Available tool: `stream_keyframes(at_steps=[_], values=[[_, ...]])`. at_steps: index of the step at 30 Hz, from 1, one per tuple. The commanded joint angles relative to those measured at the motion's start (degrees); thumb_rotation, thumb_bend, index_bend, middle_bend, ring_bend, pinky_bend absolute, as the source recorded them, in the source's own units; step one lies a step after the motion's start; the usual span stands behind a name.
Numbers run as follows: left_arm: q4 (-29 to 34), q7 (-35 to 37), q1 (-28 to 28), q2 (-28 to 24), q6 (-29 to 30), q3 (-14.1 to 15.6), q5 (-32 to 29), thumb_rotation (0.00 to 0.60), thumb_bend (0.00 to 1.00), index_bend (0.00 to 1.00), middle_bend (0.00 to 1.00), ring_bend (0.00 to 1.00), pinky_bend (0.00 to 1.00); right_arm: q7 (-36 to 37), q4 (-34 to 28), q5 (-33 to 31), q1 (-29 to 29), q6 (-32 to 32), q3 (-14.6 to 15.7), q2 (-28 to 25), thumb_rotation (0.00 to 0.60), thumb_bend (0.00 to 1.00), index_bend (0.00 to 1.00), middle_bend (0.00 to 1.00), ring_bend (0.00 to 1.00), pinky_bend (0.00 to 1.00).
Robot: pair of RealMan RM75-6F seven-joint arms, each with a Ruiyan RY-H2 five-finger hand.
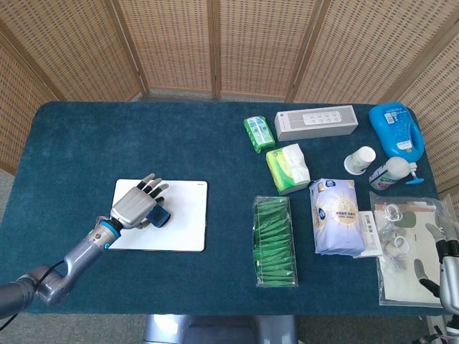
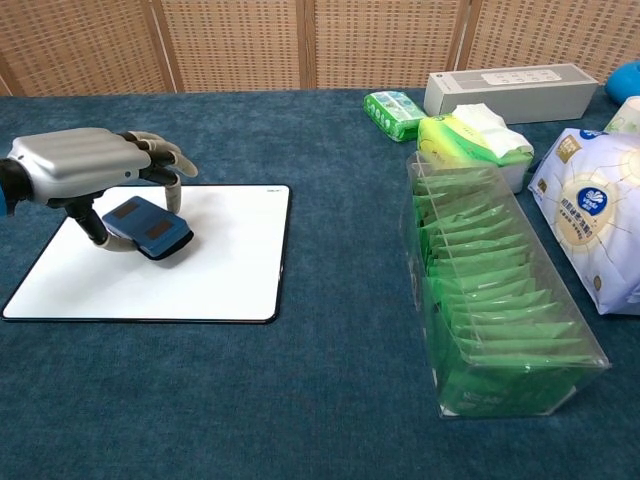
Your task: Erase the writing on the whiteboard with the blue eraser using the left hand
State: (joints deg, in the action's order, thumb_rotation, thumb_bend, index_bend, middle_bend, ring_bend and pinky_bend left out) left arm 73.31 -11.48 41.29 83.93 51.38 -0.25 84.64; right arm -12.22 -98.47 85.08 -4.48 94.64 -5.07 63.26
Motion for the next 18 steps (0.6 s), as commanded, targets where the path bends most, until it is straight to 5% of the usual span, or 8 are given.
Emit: stream_keyframes(at_steps=[1,18], values=[[0.0,0.1,0.0,0.2,0.1,0.3,0.4,0.6,0.31,0.67,0.14,0.0,0.0,0.0,0.0,0.0,0.0,0.0,0.0,0.0,0.6,0.35,0.17,0.11,0.0,0.06],[6.8,-1.8,0.6,-0.9,0.4,2.7,4.4,0.6,0.31,0.68,0.15,0.0,0.0,0.9,0.5,-0.1,-0.2,0.4,0.0,-0.1,0.6,0.35,0.17,0.11,0.0,0.06]])
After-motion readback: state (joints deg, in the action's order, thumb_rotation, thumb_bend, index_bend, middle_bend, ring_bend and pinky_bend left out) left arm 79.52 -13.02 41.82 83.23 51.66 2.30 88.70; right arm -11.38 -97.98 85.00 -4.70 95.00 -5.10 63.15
